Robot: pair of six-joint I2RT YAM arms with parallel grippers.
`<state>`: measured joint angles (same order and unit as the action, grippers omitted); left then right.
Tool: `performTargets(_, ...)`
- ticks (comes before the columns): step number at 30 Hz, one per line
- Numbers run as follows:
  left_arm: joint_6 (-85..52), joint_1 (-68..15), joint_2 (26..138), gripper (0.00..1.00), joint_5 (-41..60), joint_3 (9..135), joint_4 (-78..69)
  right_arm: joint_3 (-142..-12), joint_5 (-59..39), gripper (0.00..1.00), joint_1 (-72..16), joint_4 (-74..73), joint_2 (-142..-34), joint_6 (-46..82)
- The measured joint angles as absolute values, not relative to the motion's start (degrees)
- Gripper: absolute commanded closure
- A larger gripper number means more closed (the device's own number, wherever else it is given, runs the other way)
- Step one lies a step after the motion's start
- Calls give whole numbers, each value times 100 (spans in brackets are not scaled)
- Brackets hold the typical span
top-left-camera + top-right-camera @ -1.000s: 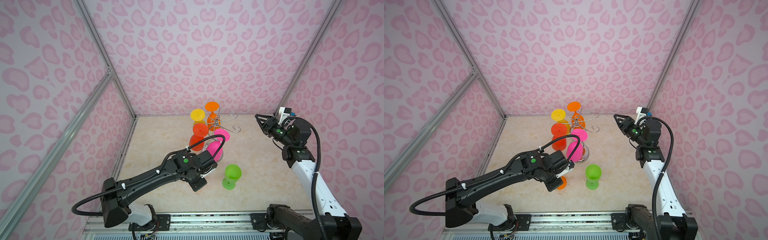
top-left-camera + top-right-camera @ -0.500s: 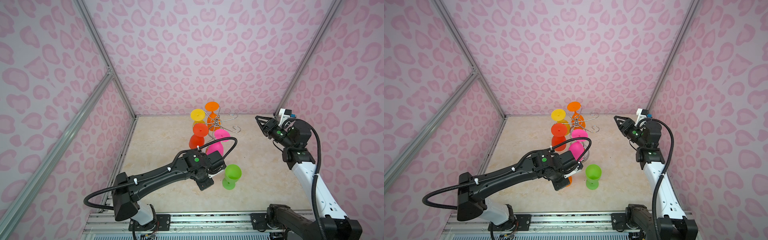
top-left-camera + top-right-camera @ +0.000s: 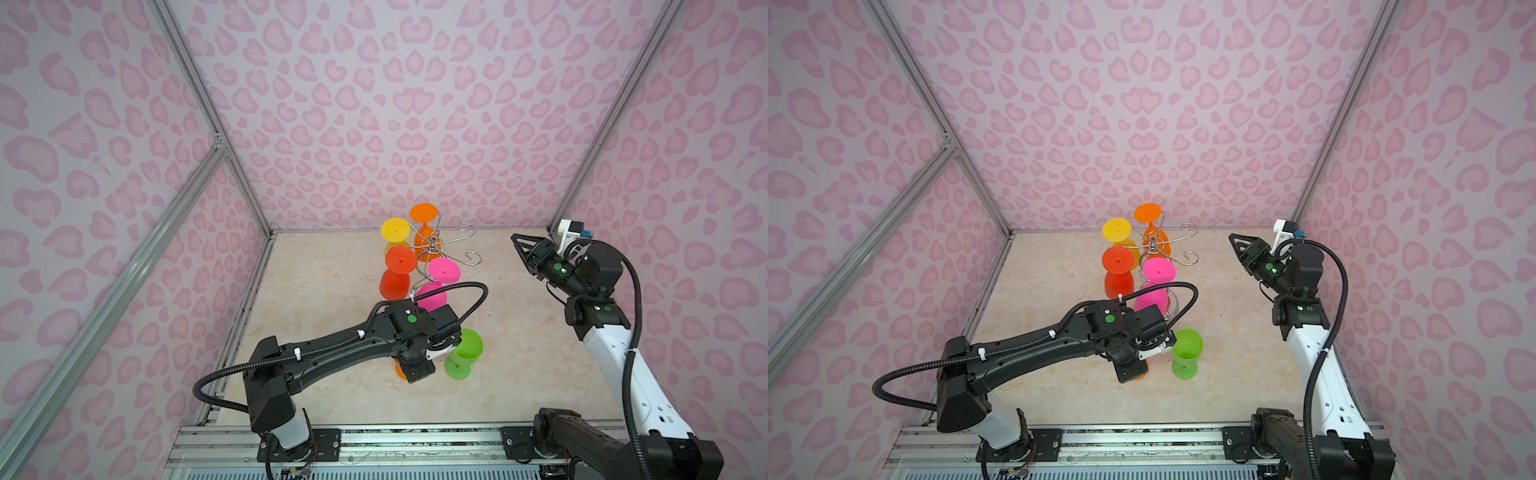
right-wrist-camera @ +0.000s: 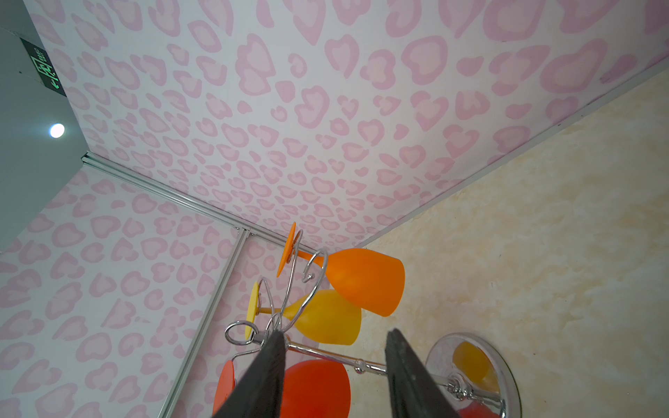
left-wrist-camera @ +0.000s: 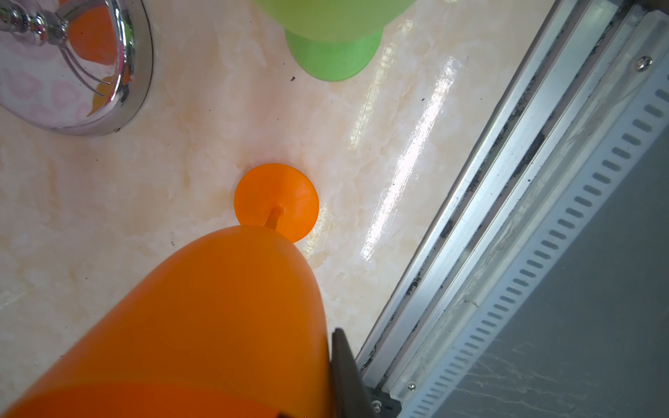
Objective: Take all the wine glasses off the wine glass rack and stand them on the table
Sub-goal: 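Set the orange glass upright on the table and open the left gripper, then raise the left gripper beside the rack while the right gripper reaches the magenta glass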
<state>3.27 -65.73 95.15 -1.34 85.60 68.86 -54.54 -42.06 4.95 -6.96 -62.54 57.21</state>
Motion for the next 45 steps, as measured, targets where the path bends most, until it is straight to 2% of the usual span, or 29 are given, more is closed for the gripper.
performTargets(6, 370, -6573, 9631, 73, -128, 8573, 6930, -5452, -4226, 54, 517, -698, -6265, 5725)
performTargets(9, 412, -6573, 9651, 65, -130, 8652, 6954, -5452, -4235, 54, 521, -701, -6267, 5725)
performTargets(10, 412, -6573, 9651, 58, -134, 8691, 6976, -5452, -4244, 54, 526, -701, -6267, 5725)
performTargets(16, 408, -6573, 9579, 43, -373, 9091, 7076, -5452, -4248, 54, 526, -705, -6276, 5725)
performTargets(27, 222, -6571, 8254, 40, -1160, 9487, 6711, -5472, -4292, 54, 526, -626, -6031, 5697)
performTargets(32, -12, -6458, 7262, 33, -1466, 9262, 5883, -5653, -4311, 54, 414, -152, -5721, 5531)
performTargets(35, -196, -6128, 6611, 31, -1533, 8858, 5196, -5837, -4309, 54, 200, 287, -5507, 5304)
performTargets(39, -683, -5033, 5822, 24, -1326, 8274, 4217, -5955, -4217, 53, -311, 899, -5253, 5041)
performTargets(45, -1363, -3905, 5446, 25, -777, 7640, 3133, -5916, -3955, 53, -902, 1433, -5043, 4901)
